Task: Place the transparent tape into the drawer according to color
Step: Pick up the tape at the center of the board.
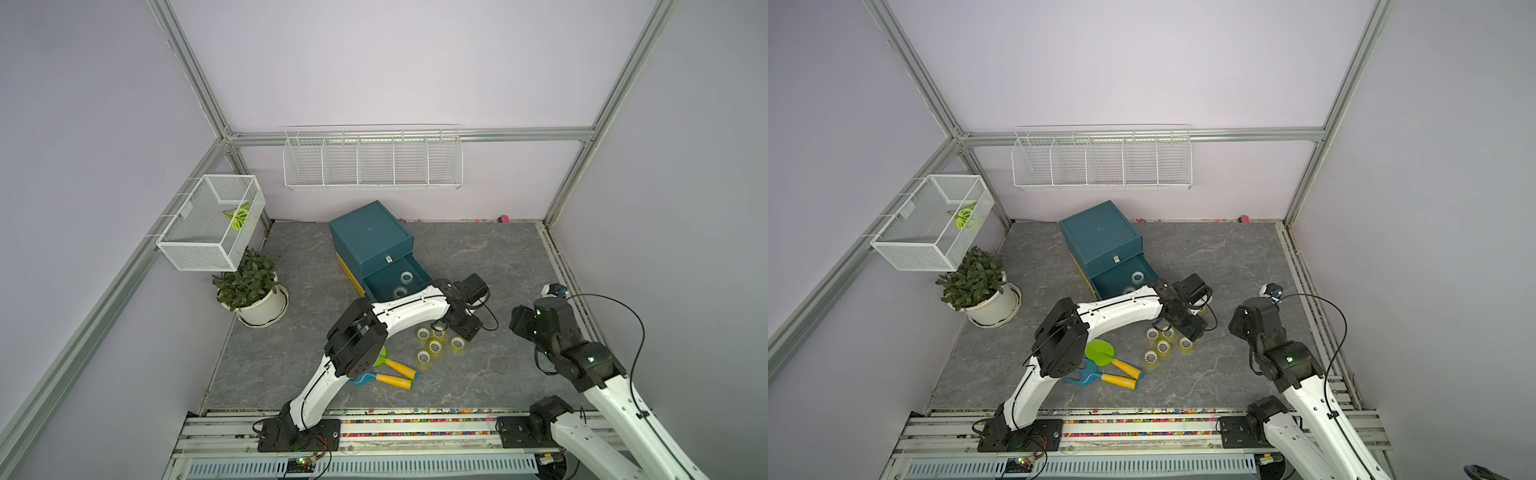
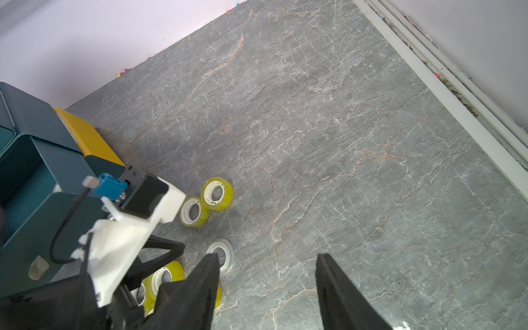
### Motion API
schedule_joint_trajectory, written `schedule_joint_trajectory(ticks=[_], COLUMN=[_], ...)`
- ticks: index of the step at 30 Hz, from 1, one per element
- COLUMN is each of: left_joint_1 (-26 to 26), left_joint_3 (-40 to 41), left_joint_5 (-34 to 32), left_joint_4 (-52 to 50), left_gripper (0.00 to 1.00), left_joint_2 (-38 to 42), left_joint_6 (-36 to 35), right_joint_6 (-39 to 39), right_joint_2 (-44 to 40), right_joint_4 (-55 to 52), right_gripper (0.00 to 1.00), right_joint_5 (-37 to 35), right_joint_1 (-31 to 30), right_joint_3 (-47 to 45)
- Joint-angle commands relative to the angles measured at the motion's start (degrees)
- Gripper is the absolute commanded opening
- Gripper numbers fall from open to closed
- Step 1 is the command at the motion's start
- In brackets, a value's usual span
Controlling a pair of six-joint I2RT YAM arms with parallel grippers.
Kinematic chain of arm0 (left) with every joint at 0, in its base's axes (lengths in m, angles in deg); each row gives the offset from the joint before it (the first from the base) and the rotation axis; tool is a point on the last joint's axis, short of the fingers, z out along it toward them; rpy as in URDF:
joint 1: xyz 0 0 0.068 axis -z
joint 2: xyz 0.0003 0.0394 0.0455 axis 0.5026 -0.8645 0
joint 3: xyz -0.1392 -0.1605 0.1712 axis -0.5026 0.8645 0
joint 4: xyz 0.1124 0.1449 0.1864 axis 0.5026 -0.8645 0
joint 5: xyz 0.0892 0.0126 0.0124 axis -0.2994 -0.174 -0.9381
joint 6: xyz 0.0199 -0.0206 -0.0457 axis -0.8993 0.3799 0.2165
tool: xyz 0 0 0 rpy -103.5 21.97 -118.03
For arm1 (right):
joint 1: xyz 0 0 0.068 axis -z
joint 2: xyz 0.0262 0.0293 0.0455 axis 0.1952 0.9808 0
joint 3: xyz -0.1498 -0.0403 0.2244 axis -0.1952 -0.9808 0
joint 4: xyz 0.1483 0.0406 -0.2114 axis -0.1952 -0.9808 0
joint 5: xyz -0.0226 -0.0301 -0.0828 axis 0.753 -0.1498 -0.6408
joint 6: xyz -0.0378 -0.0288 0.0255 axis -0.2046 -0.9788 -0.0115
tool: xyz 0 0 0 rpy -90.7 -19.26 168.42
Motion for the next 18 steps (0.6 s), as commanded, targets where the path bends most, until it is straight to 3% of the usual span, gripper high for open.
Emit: schedule_joint_trajectory(ticks=[1, 18], left_joint_1=[0.3, 1.5], left_joint_3=[-1.8, -6.6], left_joint_5=[0.5, -5.8], left_joint_4=[-1.7, -8.0], left_gripper=[0.75, 0.69], left_joint_2=[-3.5, -10.8], left_joint_6=[-1.1, -3.2], right_joint_6=[0.6, 0.9], right_joint_2=[-0.9, -2.9], right_joint_4=[-1.2, -2.6], right_gripper=[0.59, 0.59], right_joint_5=[-1.9, -3.5], right_joint_1=[0.5, 0.7], right_joint_3=[1.4, 2.2])
